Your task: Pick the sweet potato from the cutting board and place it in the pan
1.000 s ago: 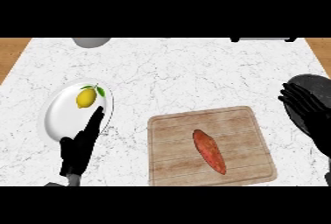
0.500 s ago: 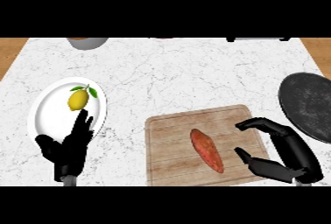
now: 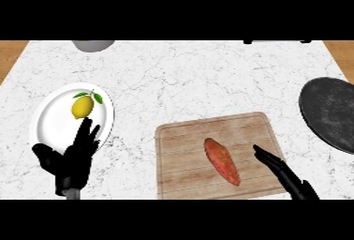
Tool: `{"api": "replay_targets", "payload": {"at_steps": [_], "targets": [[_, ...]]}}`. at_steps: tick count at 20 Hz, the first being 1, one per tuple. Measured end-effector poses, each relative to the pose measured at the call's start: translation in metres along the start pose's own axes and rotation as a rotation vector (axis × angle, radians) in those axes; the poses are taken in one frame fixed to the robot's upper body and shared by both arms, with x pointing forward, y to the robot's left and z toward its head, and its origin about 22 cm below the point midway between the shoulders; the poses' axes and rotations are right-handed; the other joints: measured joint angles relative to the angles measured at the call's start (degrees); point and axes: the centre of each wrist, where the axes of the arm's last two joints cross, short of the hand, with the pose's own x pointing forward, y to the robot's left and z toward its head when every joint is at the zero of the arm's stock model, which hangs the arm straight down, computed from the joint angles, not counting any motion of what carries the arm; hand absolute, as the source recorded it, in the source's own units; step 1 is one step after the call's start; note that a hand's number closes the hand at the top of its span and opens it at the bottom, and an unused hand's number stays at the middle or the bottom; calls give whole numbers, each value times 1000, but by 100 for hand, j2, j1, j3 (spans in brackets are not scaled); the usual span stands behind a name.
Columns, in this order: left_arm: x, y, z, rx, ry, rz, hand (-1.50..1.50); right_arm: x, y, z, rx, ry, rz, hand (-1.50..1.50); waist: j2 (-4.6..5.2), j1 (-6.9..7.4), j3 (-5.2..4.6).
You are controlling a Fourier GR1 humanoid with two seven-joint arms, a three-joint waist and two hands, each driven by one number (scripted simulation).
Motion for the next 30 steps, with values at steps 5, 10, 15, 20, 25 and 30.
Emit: {"api": "replay_targets", "payload": {"at_steps": [5, 10, 15, 20, 25, 30], "targets": [[-1, -4, -3, -16, -7, -7, 0, 29, -1, -27, -21, 73, 118, -150, 27, 110, 1], [2, -10, -5, -40, -6, -8, 0, 45, -6, -58, 96, 192, 279, -150, 54, 226, -12], [6, -12, -7, -60, -1, -8, 0, 48, -4, -86, 294, 331, 502, -150, 74, 331, -20], [2, -13, -5, -43, -8, -17, 0, 60, 15, -132, 406, 387, 606, -150, 58, 286, 4], [2, -10, -3, -28, -6, -6, 0, 56, 25, -155, 503, 435, 678, -150, 44, 214, 12], [-1, -5, -2, -31, -13, -1, 0, 45, 31, -161, 652, 497, 691, -150, 37, 170, 14]]}}
